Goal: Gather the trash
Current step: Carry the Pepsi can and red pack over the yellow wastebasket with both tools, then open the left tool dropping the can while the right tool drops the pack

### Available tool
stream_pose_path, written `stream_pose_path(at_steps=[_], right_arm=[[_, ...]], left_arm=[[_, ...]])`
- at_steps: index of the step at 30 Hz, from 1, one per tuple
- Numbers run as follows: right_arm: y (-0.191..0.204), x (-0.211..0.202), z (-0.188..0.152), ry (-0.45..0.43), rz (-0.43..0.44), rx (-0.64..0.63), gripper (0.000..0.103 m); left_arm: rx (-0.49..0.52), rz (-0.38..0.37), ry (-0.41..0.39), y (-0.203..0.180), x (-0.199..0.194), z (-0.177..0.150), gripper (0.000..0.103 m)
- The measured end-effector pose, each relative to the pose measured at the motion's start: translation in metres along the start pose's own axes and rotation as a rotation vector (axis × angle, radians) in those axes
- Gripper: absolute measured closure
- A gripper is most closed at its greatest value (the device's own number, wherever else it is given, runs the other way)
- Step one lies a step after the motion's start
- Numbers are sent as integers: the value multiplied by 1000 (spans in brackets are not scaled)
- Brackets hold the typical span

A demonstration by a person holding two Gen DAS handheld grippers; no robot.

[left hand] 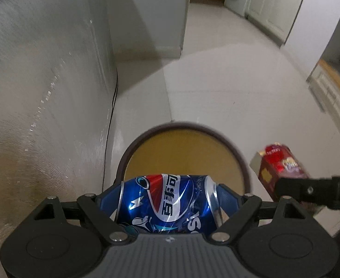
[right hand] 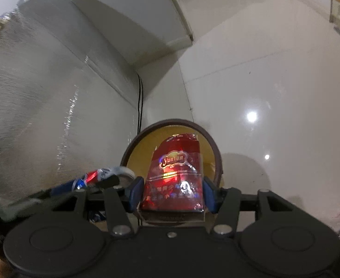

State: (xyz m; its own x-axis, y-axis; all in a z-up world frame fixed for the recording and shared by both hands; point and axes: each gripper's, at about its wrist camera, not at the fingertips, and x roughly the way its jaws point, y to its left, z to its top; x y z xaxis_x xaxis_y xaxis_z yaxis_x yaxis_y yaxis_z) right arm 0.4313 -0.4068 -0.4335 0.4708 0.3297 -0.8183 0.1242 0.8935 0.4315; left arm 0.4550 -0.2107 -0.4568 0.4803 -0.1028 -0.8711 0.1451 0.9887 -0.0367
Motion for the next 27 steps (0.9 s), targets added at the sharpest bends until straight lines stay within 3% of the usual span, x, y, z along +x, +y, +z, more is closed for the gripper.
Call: stream_pose_path(at_steps=[9,19,21,25,27], right_arm=[[-12,82,9,40,-46,22,48],[-9,128,11,82,-99,-24,48],[-4,130,10,73,-88,-30,48],[0,131,7,46,-88,-3,31],[-1,133,7,62,-75,5,31]], left_arm=[[103,44,19,5,60,-4,16],[286,-31,8,-11,82,-14,15],[287,-37,17,-11,85,-15,2],[265,-54,28,-9,87,-19,0],[256,-55,40,-8,91,-19,0]])
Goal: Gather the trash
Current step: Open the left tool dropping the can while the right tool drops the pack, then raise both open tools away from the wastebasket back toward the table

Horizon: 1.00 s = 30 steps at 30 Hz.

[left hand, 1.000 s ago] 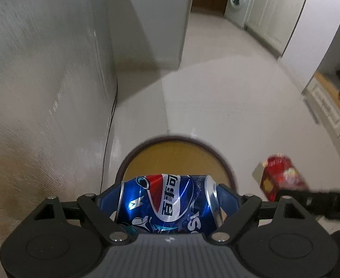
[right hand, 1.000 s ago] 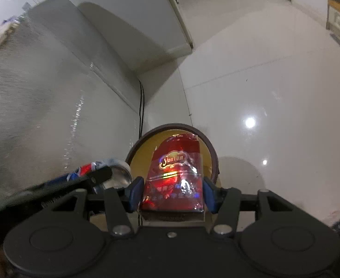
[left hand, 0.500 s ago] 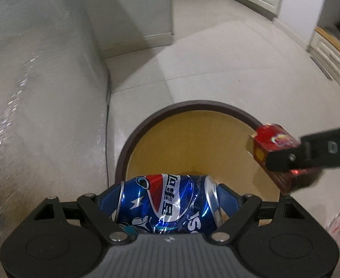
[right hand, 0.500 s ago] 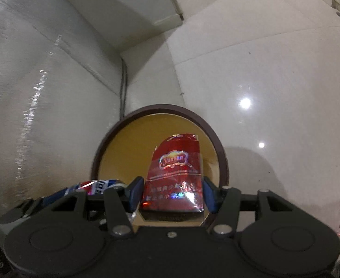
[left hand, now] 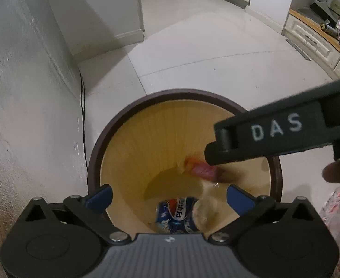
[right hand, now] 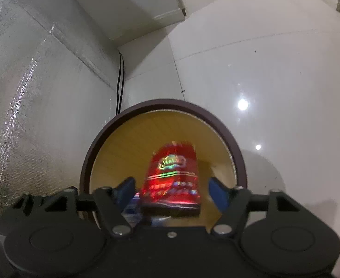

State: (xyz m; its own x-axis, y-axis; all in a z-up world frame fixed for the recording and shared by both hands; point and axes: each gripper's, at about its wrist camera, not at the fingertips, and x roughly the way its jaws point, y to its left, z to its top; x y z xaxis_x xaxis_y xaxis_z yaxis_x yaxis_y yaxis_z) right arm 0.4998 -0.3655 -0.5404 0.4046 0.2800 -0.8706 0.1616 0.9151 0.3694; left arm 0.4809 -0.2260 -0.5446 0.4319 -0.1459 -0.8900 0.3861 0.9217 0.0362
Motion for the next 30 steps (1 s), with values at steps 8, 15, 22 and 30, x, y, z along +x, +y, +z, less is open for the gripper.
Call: stream_pose_path(at_steps=[8,15,22,30], right_arm=[[-10,-1,-7,39,-17,-12,31],[-18,-11,-12,49,-22,-5,19],[-18,-32,-17,29,-41,-47,0],[-20,-55,-19,-3,-94,-76,0]], left_arm=[[-2,-7,51,-2,4,-5,0],[-19,-18,80,-2,0,-6,0],[-42,-31,112,-2,-17,-11,0],[-120,-33,128,6,-44,-17,0]])
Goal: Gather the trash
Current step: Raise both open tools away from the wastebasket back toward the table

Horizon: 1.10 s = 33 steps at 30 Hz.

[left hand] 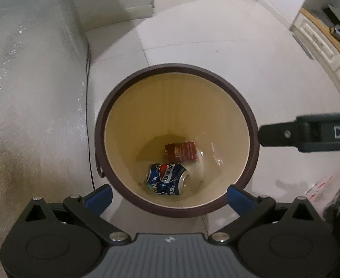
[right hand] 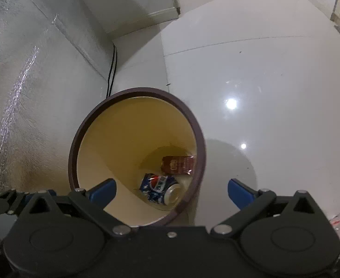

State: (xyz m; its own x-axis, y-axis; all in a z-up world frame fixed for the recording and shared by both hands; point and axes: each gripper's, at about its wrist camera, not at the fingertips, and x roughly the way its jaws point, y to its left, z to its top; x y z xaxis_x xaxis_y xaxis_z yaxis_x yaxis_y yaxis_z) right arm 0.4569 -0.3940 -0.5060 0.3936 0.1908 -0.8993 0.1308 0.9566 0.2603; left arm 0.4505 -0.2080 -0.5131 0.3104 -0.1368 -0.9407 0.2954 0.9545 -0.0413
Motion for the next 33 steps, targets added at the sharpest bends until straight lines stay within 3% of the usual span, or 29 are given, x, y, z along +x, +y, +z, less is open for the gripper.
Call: stream_pose_path(at_steps=[10,18,33], right_arm=[[-4,-39,-13,-44,-9,-11,0],[-10,-80,-34,-95,-20,-24,0],[-17,-183,-66,-140,-6,-55,0]], left_arm=[[-54,52,-50,5,-44,-10,0],[-101,51,-112,5,-84,-21,0],[-82,53,-214,-15,-177,-54,0]])
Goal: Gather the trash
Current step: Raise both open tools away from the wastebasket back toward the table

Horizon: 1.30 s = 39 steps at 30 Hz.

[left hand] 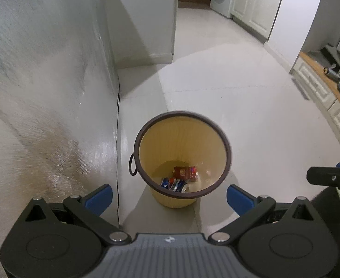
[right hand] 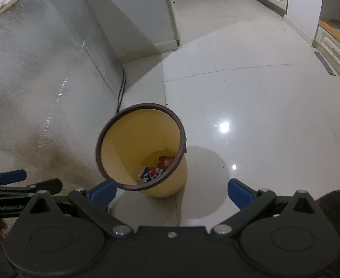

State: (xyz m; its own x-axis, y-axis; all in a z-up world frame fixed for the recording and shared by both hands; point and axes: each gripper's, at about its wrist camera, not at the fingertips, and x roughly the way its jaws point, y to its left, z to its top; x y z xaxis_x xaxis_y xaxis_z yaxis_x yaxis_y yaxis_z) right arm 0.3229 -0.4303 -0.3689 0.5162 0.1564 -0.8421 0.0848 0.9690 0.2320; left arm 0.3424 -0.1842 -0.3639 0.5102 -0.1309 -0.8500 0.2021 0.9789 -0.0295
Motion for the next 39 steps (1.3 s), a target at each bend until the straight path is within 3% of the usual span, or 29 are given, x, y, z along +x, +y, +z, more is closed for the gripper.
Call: stream_pose_path(at_steps=[12,22,33,39], right_arm=[[17,-132,1,-136,-11,-99,0],[20,-244,-13,-247,-43,-105,0],[45,-351,-25,-416,-17,-124,0],[71,-376,-31,-491,4,-135,0]], left_arm=[[-39,-42,-132,-24,-133,0,0],[23,-63,-247,-46,-242,-3,0],[42,-53,-423,-34,-358,-15,0],[12,-27,-462,-1,-391,-22,0]])
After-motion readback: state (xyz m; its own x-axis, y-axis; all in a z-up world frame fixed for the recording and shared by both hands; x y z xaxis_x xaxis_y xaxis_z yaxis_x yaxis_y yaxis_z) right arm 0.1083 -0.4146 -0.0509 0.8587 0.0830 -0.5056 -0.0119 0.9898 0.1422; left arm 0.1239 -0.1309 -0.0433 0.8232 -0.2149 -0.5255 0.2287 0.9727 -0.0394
